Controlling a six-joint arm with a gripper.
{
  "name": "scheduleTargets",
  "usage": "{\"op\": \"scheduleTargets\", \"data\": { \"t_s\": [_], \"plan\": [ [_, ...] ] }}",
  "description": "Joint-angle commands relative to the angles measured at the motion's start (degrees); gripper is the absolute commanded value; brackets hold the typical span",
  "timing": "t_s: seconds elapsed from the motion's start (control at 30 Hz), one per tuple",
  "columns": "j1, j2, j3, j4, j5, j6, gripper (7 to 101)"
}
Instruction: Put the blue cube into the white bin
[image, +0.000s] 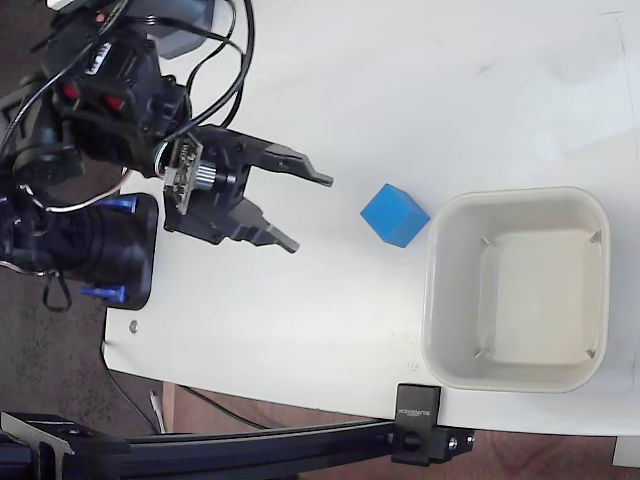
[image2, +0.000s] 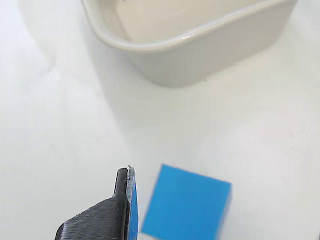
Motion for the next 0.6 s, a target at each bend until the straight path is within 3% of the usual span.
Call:
{"op": "scheduleTargets", "data": {
  "t_s": [0.03, 0.33, 0.6],
  "plan": [
    [-0.35, -5.27, -7.82, -0.09, 3.08, 5.89, 100.3],
    [-0.35, -12.39, -9.32, -2.02, 4.39, 12.57, 99.2],
    [-1.67, -15.38, -12.39, -2.81, 4.48, 13.71, 100.3]
  ]
}}
